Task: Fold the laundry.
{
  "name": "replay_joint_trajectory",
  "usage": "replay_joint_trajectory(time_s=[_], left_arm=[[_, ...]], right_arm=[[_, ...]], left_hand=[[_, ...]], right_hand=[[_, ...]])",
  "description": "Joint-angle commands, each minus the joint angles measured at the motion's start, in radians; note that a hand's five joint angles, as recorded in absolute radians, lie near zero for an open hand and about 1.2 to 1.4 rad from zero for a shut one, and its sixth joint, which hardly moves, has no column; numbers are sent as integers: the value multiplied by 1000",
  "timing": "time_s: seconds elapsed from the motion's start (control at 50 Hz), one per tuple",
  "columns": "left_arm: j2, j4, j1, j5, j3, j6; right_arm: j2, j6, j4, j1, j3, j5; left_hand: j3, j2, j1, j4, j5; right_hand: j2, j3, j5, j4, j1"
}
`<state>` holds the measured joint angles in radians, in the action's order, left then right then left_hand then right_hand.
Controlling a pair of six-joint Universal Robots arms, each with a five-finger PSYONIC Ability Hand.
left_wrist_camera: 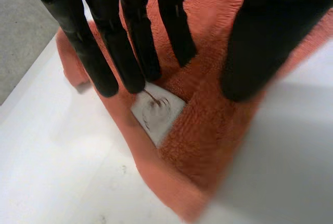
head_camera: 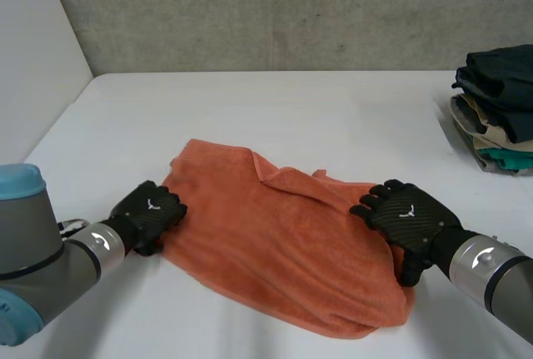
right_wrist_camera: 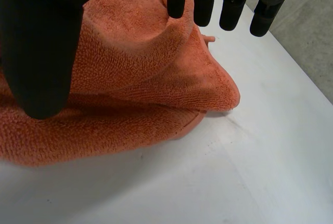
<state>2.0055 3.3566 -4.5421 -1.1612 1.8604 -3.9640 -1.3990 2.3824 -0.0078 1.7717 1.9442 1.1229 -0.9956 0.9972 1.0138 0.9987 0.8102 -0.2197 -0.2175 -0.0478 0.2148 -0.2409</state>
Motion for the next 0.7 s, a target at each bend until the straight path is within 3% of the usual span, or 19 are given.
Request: replay_joint_trajectory(time_s=[0.02, 0.34, 0.48, 0.54, 0.64, 0.7], left_arm=[[2, 15, 3, -6, -29, 6], [-24, 49, 31, -18, -27, 45], [-189, 46, 37, -66, -21, 202], [-237, 46, 37, -72, -24, 279], [-283, 43, 38, -74, -24, 313], [-304, 41, 40, -75, -26, 316]], right_arm=[[0, 1, 0, 0, 4, 1], [0, 50, 11, -14, -22, 23], [23, 41, 15, -41, -39, -3], [106, 34, 14, -38, -65, -8], [204, 23, 15, -38, -113, -5], [239, 12, 14, -37, -142, -6]], left_hand=[[-401, 399, 382, 398, 411], [-401, 399, 382, 398, 411], [-401, 399, 382, 398, 411], [-401, 399, 382, 398, 411], [-401, 399, 382, 398, 411], [-401, 399, 382, 398, 411]], right_hand=[[-24, -26, -21, 29, -3], [45, 43, 48, -40, 66], [45, 43, 48, -40, 66], [-103, -105, -100, 108, -82], [-402, -404, -399, 407, -381], [-768, -771, -766, 773, -747]])
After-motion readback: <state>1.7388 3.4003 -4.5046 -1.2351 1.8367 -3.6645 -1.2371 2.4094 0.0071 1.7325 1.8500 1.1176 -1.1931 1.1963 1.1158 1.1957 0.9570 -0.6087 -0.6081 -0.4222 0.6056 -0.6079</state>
